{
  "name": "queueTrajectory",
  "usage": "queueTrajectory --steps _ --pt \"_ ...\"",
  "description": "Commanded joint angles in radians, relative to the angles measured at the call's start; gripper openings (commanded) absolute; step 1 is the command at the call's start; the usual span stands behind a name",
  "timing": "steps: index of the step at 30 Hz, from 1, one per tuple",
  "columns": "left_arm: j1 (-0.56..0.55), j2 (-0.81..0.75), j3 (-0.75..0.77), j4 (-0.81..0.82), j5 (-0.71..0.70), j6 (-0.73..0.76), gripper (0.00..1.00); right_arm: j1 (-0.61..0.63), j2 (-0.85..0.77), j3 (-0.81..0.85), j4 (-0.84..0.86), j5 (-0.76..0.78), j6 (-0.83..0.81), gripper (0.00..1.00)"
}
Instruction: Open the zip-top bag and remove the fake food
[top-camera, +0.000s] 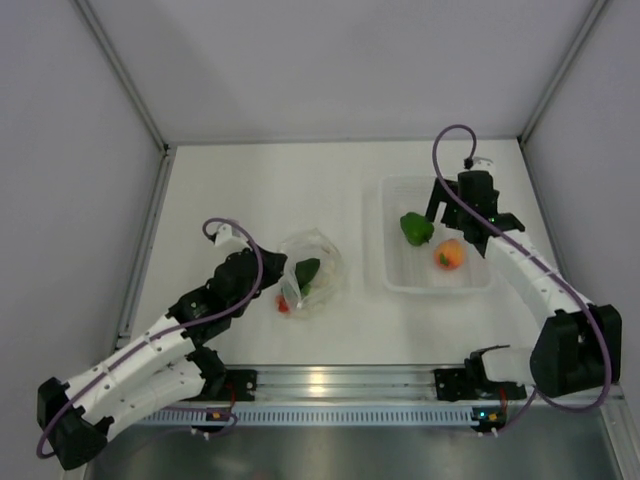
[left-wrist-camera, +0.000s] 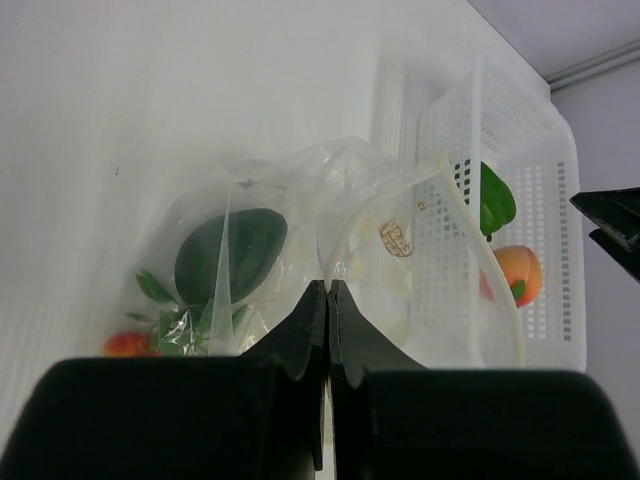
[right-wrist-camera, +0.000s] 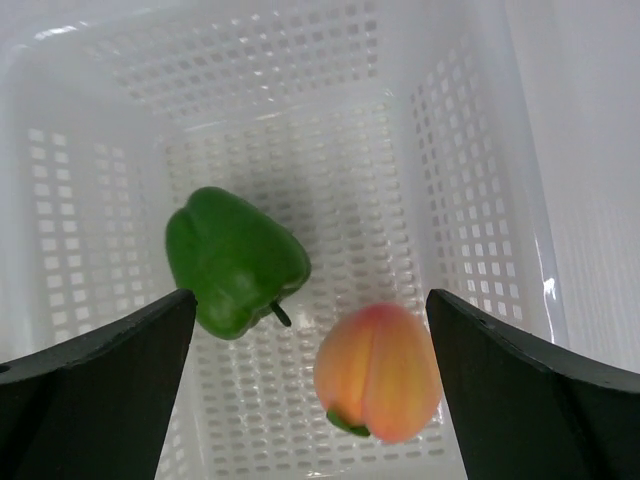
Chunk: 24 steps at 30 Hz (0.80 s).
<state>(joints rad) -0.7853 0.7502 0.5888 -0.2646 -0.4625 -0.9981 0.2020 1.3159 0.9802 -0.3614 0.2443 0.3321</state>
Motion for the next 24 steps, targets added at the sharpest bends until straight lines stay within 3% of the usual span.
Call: queueTrajectory --steps 1,4,6,14,16,21,24 --pt "0.001 0.006 0.057 0.008 0.018 0.021 0.00 0.031 -0.139 -0.027 0.065 -0.072 0.011 0.99" --pt "0.001 0.003 0.063 0.008 0.008 0.016 0.00 0.132 -0.234 -0.100 0.163 -0.111 0.053 0.99" --pt "0.001 0.003 0.077 0.010 0.012 0.013 0.00 0.218 -0.268 -0.107 0.179 -0.059 0.073 0.99" --pt "0.000 -0.015 0.103 0.011 0.030 0.003 0.00 0.675 -0.248 0.011 0.145 0.306 0.079 0.99" --pt "0.001 -0.017 0.106 0.011 0.035 0.001 0.00 0.738 -0.242 0.014 0.208 0.247 0.080 0.99" --pt "0.001 -0.020 0.095 0.021 0.033 -0.042 0.00 0.737 -0.190 0.027 0.317 -0.046 0.126 0.99" --pt "0.000 -0.014 0.089 0.044 0.035 -0.053 0.00 0.740 -0.105 0.104 0.271 -0.117 0.192 0.85"
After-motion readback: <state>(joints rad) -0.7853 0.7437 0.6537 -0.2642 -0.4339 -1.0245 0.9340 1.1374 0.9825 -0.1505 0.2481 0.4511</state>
